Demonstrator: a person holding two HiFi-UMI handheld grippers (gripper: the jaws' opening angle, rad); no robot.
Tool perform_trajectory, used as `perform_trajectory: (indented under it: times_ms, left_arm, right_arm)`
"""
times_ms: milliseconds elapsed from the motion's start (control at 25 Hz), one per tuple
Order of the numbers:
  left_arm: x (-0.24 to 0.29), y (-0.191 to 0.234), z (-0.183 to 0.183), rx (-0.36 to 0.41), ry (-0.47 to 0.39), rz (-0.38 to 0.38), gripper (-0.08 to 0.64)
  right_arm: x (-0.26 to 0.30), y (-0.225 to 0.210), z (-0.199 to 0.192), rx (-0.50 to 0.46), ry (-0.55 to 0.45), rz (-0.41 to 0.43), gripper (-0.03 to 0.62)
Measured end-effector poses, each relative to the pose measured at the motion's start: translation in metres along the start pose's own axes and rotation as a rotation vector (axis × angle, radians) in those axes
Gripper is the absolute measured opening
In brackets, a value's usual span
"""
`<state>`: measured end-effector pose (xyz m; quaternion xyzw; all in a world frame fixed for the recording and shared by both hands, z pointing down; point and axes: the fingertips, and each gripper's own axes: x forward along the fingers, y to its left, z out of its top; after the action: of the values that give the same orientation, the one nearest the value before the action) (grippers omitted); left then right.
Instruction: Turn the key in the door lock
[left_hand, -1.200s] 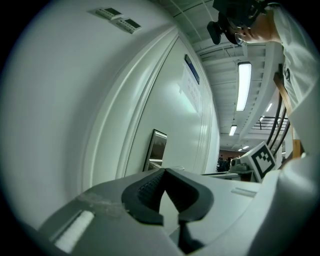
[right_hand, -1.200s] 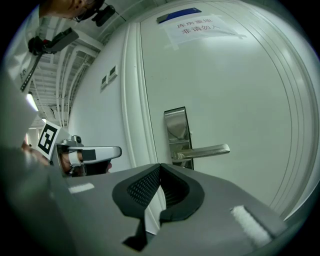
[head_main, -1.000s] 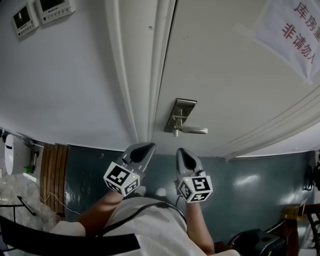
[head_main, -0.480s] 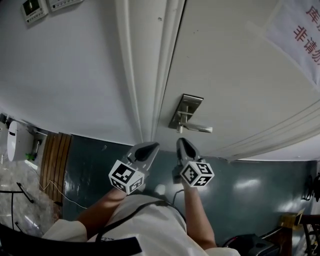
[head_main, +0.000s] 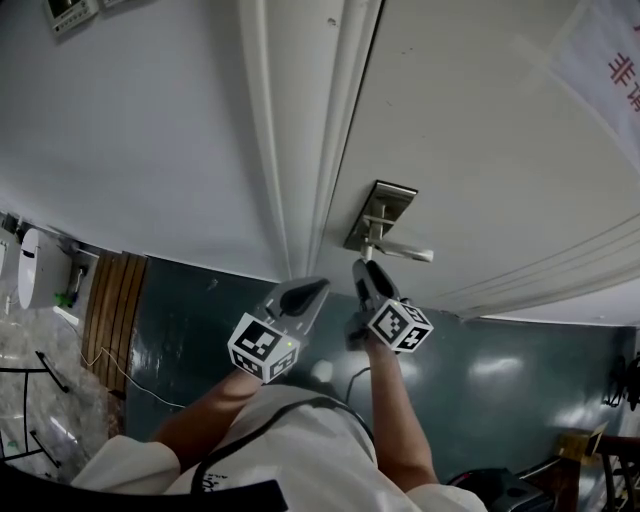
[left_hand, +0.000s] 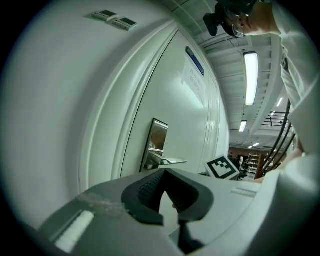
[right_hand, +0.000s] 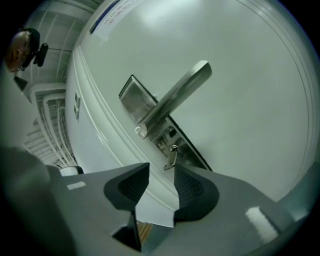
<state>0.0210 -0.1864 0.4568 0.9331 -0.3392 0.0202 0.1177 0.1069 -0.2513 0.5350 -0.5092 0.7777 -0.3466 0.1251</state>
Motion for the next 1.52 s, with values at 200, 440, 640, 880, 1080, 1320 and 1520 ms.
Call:
perform_trajectory:
  times_ms: [200,440,640,880,1080,1320,1520]
  left_arm:
    - [-0.003,0.003,-0.001,-0.003,0.001,0.009,0.005]
    - [-0.007,0.007,-0.004,-0.003,0.007,0.023,0.005]
    - [-0.01,0.012,-0.003,-0.003,0.008,0.032,0.005]
    - [-0.013,0.017,-0.003,-0.005,0.01,0.036,0.005]
    - [-0.011,0.018,-0.005,-0.006,0.016,0.025,0.005]
    - [-0.012,0.017,-0.006,-0.003,0.019,0.007,0.005]
    - [-0.015,0.019,-0.003,0.004,0.019,-0.004,0.005]
  right_arm:
    - [0.007,-0.005,0.005,0.186,-0.049,0.042,0.152]
    - [0.011,-0.023,0.006,0.376,-0.096,0.043,0.152]
    - [0.019,-0.023,0.006,0.404,-0.1,0.085,0.152]
    - [0.02,-0.026,0.005,0.408,-0.113,0.074,0.08]
    - [0.021,-0.019,0.008,0.381,-0.118,0.064,0.041]
    - [0.022,-0.013,0.009,0.249,-0.102,0.0,0.041]
    - [0.022,-0.012,0.008,0.152,-0.083,-0.054,0.041]
